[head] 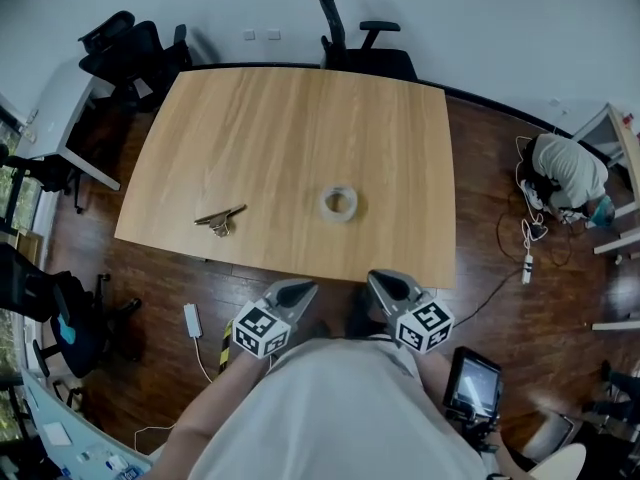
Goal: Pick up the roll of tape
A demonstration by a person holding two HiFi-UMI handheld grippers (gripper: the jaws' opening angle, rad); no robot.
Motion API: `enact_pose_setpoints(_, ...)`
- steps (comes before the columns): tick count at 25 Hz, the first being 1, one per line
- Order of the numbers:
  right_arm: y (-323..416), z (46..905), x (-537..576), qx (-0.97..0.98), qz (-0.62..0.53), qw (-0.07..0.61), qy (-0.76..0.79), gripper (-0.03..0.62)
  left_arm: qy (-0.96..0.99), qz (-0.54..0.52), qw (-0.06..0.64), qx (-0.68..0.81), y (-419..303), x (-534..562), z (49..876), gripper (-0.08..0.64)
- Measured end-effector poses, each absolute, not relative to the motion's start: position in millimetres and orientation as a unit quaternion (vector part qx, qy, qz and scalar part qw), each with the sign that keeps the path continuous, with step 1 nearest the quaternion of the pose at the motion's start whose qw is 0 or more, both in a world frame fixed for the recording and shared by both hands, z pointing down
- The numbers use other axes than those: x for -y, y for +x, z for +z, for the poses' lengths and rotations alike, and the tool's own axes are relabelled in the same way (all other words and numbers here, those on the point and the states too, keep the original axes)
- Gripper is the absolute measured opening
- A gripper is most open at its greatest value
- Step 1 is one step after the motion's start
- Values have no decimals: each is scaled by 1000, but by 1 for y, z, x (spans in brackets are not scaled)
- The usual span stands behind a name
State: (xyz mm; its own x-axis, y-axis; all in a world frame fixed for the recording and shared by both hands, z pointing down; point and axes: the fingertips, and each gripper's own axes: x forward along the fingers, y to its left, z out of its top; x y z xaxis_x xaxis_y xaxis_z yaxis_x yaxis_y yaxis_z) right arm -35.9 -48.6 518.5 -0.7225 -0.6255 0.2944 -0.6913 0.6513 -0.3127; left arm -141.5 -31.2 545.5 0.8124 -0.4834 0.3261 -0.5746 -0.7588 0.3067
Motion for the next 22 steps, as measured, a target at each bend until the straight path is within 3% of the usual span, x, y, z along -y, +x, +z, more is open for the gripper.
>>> enact_pose_setpoints(22, 16, 551, 133, 901, 258, 84, 339, 6, 905, 292, 177, 253, -72, 134, 600, 5)
